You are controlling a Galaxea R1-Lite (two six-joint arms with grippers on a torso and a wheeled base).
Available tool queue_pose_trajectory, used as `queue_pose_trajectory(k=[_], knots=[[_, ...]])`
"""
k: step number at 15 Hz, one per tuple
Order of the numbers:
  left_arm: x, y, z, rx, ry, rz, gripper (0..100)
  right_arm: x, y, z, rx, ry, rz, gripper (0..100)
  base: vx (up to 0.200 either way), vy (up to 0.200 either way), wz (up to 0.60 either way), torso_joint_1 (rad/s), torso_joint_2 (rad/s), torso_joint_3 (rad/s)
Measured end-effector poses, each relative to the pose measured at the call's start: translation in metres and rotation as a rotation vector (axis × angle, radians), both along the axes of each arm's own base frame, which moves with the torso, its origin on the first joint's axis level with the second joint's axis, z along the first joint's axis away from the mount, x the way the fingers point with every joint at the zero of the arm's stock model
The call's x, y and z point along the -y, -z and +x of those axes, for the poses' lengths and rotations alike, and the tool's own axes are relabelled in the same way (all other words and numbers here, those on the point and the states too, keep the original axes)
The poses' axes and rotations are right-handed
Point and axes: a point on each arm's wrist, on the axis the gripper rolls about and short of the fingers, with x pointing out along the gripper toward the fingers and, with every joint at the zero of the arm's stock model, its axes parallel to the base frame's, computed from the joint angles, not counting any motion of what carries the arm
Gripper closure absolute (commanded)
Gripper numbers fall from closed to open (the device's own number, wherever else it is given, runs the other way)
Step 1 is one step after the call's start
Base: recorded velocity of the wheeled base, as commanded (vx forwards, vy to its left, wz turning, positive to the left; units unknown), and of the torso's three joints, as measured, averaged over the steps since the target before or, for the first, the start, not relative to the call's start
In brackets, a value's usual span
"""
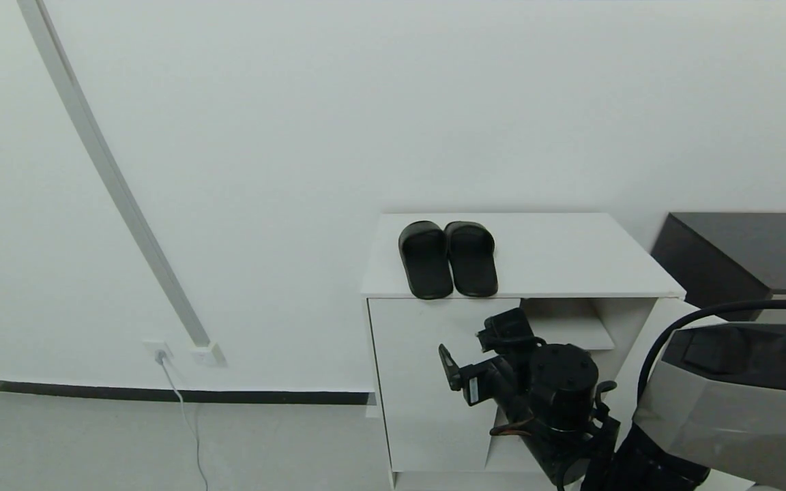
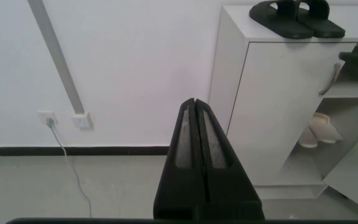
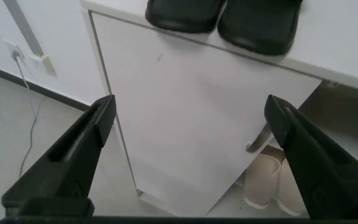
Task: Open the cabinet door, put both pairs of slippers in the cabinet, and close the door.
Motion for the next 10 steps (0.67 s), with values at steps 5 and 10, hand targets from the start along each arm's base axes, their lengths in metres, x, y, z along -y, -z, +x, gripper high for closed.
queue_pose_trajectory(k=[5, 10], knots=[[0.0, 0.0, 0.0, 0.0, 0.0, 0.0, 100, -0.0012, 0.0042, 0.0014, 0.051, -0.001, -0.033, 0, 0.0, 0.0, 0.0, 0.105, -0.21, -0.112], [0.0, 0.0, 0.0, 0.0, -0.001, 0.0, 100, -0.0076, 0.0043, 0.0097, 0.043, -0.015, -0.085, 0, 0.0, 0.0, 0.0, 0.0, 0.0, 0.0]])
